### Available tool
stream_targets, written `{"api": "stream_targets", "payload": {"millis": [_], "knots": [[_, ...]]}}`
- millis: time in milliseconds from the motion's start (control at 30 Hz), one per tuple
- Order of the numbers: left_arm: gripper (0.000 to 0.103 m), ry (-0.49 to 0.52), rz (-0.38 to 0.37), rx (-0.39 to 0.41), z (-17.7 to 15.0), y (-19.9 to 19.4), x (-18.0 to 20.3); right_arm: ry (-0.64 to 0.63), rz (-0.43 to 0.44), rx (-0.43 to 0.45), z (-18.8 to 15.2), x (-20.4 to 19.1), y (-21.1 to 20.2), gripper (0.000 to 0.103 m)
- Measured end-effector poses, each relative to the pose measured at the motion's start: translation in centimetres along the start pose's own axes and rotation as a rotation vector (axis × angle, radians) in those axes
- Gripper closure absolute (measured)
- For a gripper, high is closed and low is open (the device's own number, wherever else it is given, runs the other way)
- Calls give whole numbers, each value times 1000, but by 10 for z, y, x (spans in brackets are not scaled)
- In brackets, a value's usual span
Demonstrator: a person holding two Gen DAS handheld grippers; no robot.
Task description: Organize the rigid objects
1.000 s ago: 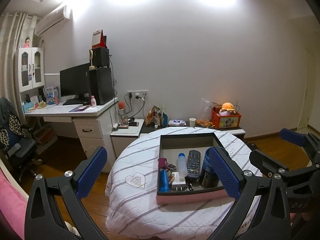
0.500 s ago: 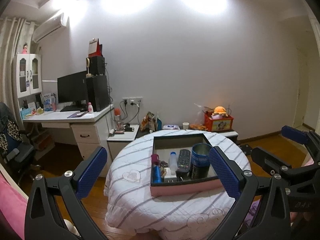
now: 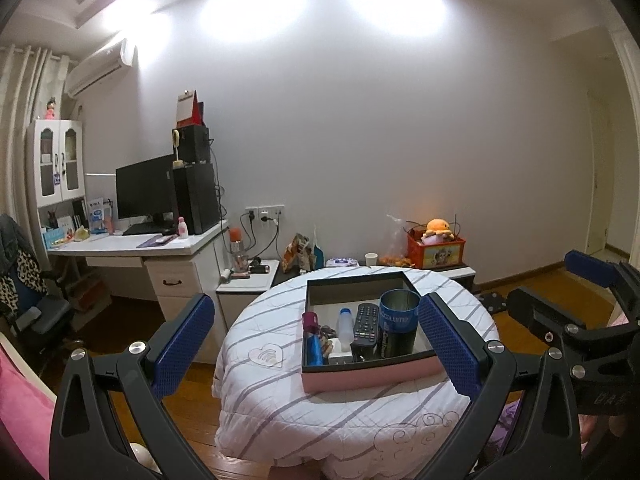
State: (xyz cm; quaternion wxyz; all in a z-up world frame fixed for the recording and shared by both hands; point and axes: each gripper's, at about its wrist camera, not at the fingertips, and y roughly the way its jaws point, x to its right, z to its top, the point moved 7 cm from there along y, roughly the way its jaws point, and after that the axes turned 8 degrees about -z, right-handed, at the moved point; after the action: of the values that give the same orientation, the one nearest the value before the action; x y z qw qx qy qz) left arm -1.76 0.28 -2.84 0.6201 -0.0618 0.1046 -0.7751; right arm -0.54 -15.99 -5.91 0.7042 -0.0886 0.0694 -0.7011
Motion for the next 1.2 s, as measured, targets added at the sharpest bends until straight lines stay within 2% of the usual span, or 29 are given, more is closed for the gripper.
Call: {"api": "stream_targets", "payload": {"millis": [1200], "knots": [[0,7,-4,-17,-13,10,0,-19,5,-41,-11,-3,6,0]]}}
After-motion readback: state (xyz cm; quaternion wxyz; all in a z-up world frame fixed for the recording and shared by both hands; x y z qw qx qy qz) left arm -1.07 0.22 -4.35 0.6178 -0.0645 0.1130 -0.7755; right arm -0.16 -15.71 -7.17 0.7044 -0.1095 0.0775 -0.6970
